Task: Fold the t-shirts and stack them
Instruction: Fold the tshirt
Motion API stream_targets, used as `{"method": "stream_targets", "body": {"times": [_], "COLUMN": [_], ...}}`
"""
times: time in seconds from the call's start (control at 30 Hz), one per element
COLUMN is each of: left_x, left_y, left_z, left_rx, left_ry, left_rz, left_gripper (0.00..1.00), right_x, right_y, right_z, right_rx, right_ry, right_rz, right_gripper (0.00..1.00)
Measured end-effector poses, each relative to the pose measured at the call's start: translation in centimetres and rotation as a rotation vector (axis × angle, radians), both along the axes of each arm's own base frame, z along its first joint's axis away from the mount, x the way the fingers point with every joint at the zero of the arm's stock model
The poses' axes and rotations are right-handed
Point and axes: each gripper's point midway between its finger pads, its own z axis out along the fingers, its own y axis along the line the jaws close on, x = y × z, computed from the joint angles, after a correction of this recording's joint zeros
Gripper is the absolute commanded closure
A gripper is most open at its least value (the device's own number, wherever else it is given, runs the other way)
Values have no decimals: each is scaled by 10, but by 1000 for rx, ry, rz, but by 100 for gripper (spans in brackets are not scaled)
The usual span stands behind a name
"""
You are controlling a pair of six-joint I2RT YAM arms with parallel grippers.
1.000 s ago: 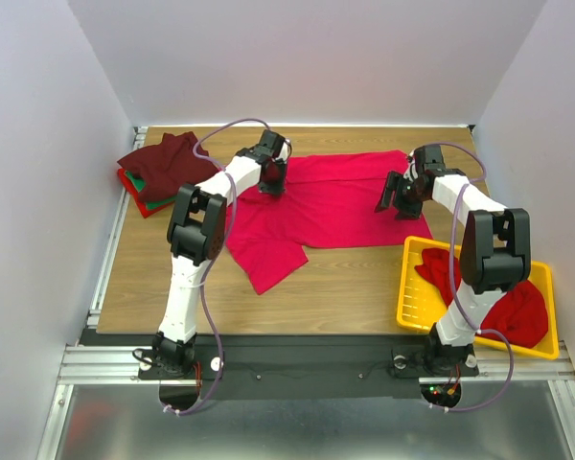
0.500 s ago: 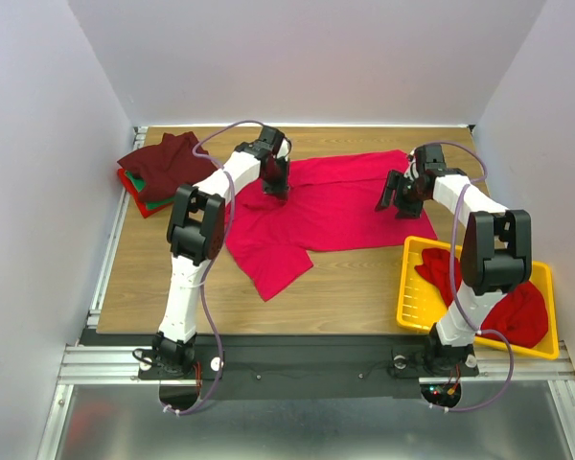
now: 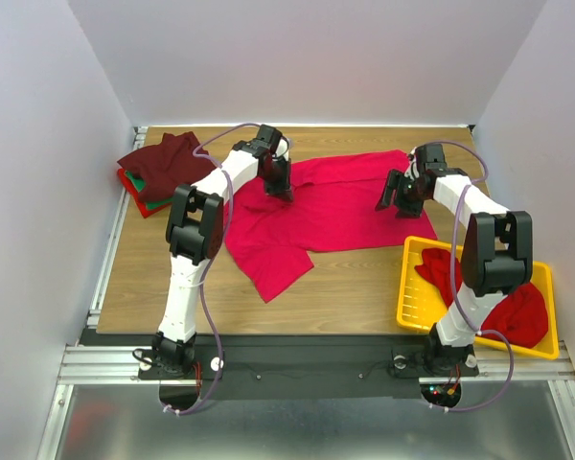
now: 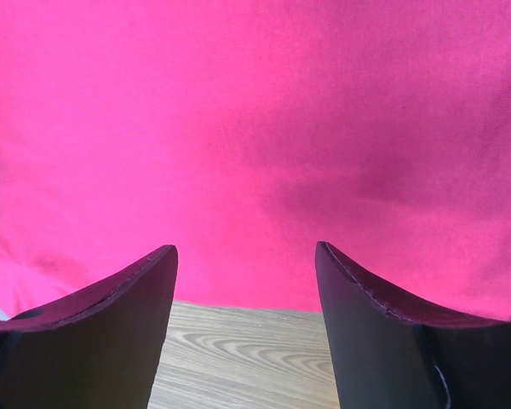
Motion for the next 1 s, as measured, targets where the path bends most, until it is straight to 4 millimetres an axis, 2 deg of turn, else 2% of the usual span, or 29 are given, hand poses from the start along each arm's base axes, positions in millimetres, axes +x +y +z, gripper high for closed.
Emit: {"method": "stream_targets", "body": {"times": [0.33, 0.37, 0.4, 0.47, 0.5, 0.53, 0.63, 0.77, 0.87, 1.0], "left_x": [-7, -7, -7, -7, -6, -5, 1, 10, 4, -6], "left_y": [-11, -11, -11, -11, -10, -10, -9, -4, 11, 41], "left_z": [0, -1, -3, -6, -6, -6, -4, 10, 32, 79], "left_rx": [-66, -66, -62, -59, -56, -55, -48, -41, -32, -38], "left_ry": [49, 53, 55, 61, 59, 56, 24, -50, -124, -261], "left_rz": [-9, -6, -3, 5, 6, 10, 16, 37, 75, 168], "left_gripper": [100, 93, 73, 45, 27, 24, 23, 25, 27, 32], "right_x": [0, 0, 0, 0, 0, 0, 0, 0, 0, 0], "right_y": [0, 0, 0, 0, 0, 0, 0, 0, 0, 0], "right_z": [1, 1, 1, 1, 1, 1, 1, 1, 1, 1], "right_rx": [0, 0, 0, 0, 0, 0, 0, 1, 1, 1], "right_ry": [-3, -3, -3, -3, -3, -3, -3, -4, -4, -4], "right_rz": [0, 0, 0, 0, 0, 0, 0, 0, 0, 0], "right_gripper": [28, 28, 28, 28, 28, 28, 28, 28, 28, 28]}}
